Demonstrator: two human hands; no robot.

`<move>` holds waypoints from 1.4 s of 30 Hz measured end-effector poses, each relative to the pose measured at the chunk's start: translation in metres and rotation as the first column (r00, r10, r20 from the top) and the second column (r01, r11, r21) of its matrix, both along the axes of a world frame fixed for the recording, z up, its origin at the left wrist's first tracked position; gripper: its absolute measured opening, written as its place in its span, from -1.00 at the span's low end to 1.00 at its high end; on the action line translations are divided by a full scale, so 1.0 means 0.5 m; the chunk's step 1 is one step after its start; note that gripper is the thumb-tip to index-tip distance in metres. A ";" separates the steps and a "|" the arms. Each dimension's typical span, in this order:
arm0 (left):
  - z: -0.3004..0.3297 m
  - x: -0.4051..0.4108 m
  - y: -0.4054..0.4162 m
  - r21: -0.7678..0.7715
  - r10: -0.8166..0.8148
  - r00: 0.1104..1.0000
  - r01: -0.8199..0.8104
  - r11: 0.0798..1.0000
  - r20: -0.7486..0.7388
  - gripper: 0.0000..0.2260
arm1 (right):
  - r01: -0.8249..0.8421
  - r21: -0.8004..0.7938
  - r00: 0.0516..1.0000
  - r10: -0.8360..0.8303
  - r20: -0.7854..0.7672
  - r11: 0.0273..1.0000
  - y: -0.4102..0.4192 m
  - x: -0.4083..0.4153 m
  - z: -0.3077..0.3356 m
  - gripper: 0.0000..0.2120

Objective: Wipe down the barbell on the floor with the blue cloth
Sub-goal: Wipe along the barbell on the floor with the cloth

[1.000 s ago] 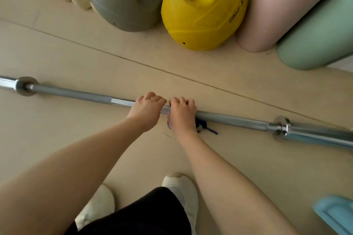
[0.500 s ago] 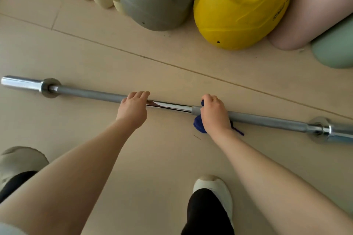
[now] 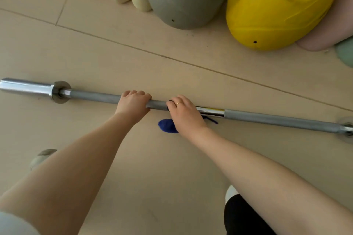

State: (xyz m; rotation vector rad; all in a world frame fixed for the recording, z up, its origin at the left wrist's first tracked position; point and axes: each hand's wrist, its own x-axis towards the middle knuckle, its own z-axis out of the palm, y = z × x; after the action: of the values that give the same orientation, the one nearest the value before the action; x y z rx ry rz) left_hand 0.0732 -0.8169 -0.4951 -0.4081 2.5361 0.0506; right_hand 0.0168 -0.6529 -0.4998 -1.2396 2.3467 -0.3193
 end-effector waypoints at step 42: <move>-0.017 -0.013 -0.183 0.445 -0.350 0.937 0.319 0.837 -0.013 -0.72 | 0.817 -0.031 0.569 -0.814 -0.120 0.576 -0.270 0.087 0.027 -0.50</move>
State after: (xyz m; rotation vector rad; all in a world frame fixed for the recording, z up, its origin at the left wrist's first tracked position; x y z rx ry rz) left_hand 0.0665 -0.9085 -0.5038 0.2149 2.3925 0.4625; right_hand 0.0603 -0.7876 -0.4863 -0.0297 2.8838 -0.5020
